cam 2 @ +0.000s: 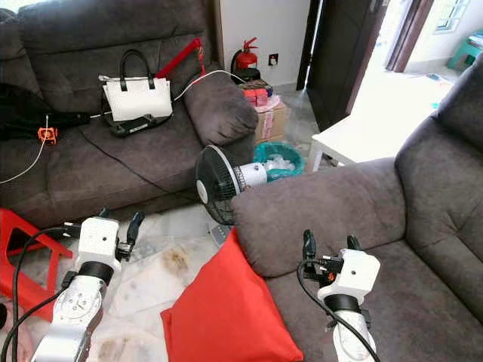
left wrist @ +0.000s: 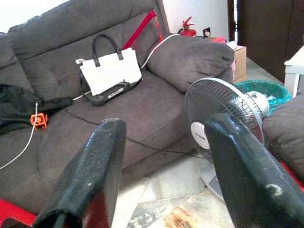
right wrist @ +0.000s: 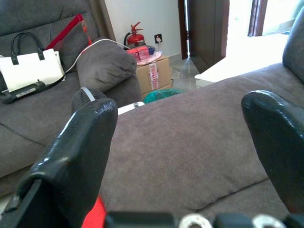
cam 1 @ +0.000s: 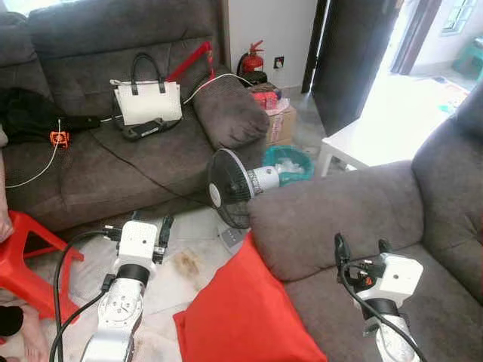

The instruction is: Move the pillow to the sofa from floor

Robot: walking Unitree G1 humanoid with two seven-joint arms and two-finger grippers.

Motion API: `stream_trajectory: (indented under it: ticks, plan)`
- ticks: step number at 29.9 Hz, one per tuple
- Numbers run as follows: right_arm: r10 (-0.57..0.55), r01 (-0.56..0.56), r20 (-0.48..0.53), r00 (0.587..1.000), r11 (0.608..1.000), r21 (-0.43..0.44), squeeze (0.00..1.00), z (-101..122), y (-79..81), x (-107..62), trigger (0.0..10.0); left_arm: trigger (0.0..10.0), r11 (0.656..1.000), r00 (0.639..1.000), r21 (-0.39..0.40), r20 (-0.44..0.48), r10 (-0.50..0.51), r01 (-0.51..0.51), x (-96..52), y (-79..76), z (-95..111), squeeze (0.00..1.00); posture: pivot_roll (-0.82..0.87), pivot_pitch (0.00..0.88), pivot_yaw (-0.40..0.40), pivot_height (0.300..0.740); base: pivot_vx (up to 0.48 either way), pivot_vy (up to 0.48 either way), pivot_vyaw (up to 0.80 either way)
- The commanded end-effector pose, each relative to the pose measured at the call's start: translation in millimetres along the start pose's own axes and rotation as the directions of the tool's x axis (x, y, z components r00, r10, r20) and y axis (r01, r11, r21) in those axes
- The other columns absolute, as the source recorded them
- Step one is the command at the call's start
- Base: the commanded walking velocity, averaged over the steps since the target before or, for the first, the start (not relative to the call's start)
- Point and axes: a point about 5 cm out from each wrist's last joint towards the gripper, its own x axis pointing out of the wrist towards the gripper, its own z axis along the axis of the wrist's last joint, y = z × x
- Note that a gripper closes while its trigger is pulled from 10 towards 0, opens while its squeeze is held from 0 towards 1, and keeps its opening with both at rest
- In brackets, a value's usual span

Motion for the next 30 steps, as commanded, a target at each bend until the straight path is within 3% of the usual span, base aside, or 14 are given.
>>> stream_trajectory:
  ticks: [1,15,16,17,30]
  plan:
    - [-0.005,0.005,-0.007,1.0,1.0,-0.011,0.0,0.2,-1.4,-0.6,10.0,10.0,0.999,1.0,0.04,-0.003,-0.016,0.016,1.4,0.9,1.6,1.0,0.08,0.005,0.015,0.74,0.0,0.0,0.0]
    - [0.001,-0.001,-0.006,1.0,1.0,-0.014,0.0,1.1,0.0,1.6,10.0,10.0,0.999,0.999,0.031,-0.008,-0.033,0.033,2.0,-2.1,0.5,1.0,0.07,0.0,0.015,0.74,0.0,0.0,0.0]
    - [0.001,-0.001,-0.006,1.0,1.0,-0.014,0.0,1.2,0.0,1.7,10.0,10.0,0.999,0.999,0.031,-0.008,-0.033,0.033,2.1,-2.2,0.5,0.95,0.07,0.0,0.015,0.74,0.0,0.0,0.0]
    - [0.001,-0.001,-0.005,1.0,1.0,-0.014,0.0,1.2,0.1,1.9,10.0,10.0,0.999,0.999,0.035,-0.008,-0.033,0.033,2.4,-2.5,0.5,0.0,0.07,0.0,0.015,0.74,0.0,0.0,0.0]
    - [0.01,-0.01,0.002,1.0,1.0,-0.02,0.0,3.9,0.4,4.8,10.0,10.0,0.999,1.0,0.033,-0.013,-0.028,0.028,2.3,-1.3,-0.7,0.0,0.07,0.0,0.014,0.74,0.0,0.0,0.0]
